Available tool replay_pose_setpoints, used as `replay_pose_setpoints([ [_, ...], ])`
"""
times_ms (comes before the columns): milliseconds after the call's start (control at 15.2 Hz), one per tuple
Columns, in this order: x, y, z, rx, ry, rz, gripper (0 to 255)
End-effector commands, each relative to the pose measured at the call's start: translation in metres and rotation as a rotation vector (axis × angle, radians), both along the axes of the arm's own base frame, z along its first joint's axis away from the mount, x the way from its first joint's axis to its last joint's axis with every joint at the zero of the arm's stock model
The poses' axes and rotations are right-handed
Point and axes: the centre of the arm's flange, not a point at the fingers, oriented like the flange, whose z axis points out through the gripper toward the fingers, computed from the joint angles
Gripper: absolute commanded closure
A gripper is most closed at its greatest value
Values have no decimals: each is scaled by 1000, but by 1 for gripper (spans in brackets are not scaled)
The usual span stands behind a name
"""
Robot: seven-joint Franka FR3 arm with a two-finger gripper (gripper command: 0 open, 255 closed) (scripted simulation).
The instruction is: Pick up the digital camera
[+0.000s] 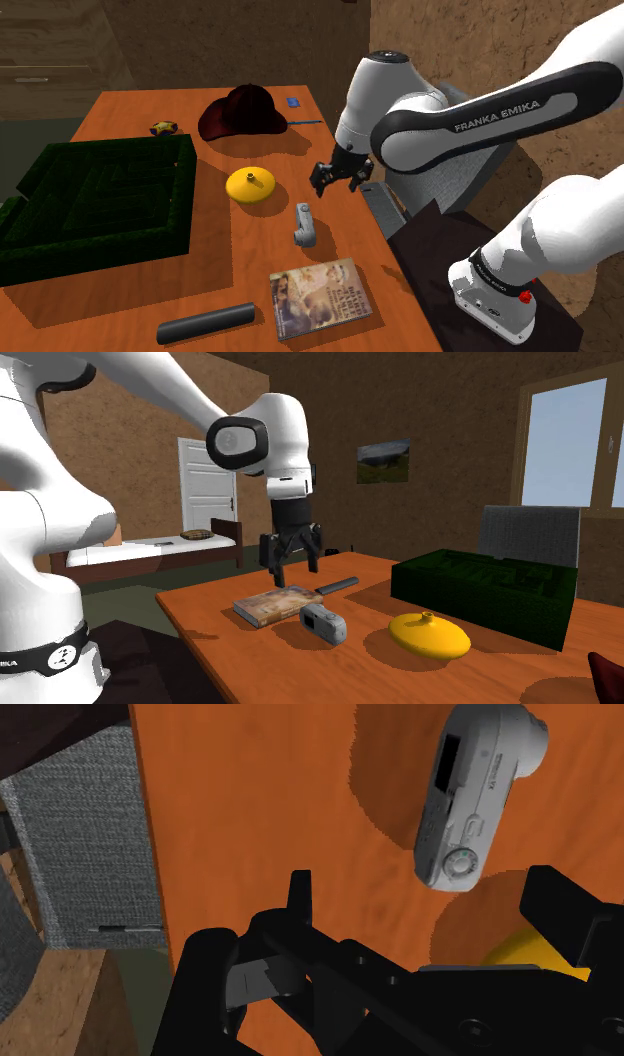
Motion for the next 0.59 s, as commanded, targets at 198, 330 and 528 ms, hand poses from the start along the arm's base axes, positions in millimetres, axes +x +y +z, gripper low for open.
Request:
replay_pose_setpoints([
  [198, 19, 41, -51, 0, 20, -84, 0],
  [330, 27, 58, -71, -1, 28, -116, 0],
  [528, 32, 69, -89, -1, 33, -138, 0],
])
